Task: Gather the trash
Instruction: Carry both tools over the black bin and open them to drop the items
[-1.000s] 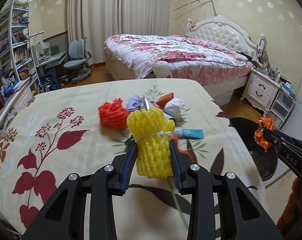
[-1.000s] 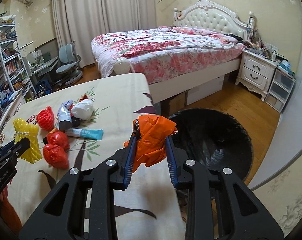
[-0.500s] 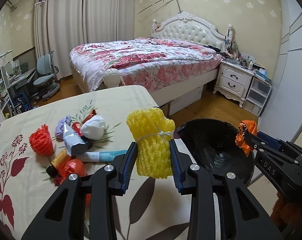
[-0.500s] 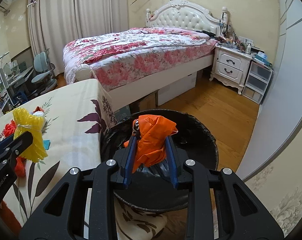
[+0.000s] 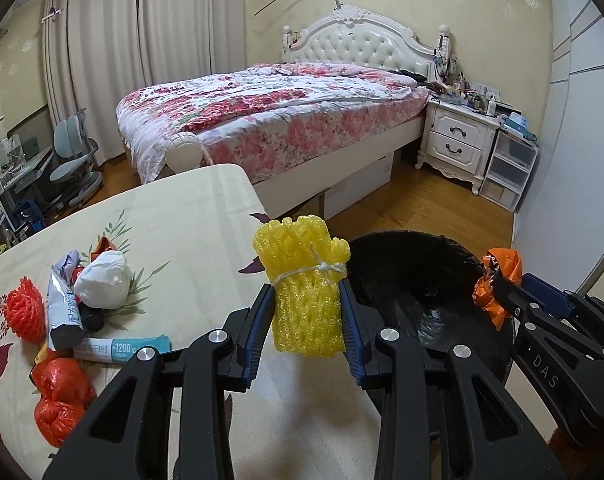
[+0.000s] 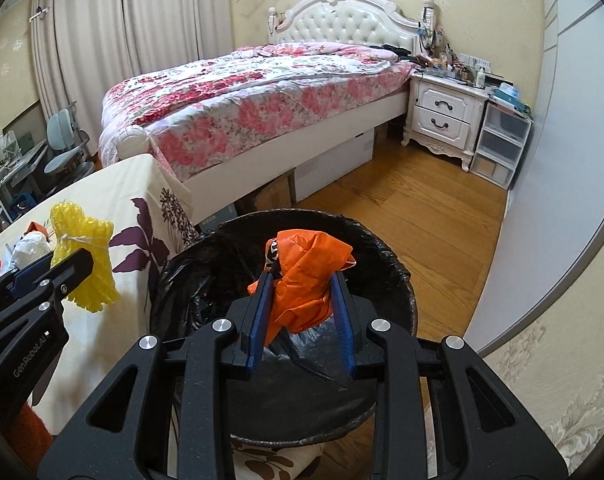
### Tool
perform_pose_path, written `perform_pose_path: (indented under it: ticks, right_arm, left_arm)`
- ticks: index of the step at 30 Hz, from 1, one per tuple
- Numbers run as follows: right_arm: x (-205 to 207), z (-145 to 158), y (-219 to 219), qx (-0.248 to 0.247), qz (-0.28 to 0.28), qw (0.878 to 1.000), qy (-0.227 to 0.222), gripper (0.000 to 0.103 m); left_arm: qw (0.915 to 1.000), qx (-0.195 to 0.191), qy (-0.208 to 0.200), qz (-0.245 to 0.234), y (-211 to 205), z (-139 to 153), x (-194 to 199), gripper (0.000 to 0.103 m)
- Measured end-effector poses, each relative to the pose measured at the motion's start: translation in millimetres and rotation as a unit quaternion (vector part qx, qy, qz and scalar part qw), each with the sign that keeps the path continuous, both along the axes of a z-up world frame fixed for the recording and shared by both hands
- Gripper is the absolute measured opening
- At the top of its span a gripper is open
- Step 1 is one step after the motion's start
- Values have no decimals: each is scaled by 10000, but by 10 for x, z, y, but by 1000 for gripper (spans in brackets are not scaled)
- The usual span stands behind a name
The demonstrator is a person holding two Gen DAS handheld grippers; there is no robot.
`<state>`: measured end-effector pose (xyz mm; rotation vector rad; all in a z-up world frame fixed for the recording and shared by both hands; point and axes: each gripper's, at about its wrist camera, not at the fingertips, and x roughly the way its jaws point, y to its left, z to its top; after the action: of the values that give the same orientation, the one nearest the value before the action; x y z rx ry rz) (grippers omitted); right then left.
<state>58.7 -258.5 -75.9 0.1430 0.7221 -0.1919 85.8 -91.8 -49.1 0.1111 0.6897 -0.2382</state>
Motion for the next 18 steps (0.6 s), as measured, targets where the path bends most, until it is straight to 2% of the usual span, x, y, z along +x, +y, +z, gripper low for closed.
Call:
perform_pose_path:
  ticks: [11,13,16,17,18]
  right_arm:
    - [103,-73,-114,137,-128,9998,55,29]
    - [112,-81,-120,133,-139,9998,70,30]
    - [118,-82,-145,137,-208,9997,69,31]
    - [116,-82,-152,140,-234,9996,71,34]
    - [111,-76,-157,124,-281,9995,58,42]
  left_arm:
    - [9997,148,184,-104,-215,-105,210,36]
    - [9996,138,212,-98,-234,-113,242,39]
    - [9996,190,198,-57,-232,-116,266,56]
    - [9997,195,175,-33,-225,-110,263,65]
    - [9997,171,163,-5,-212,-102,258,70]
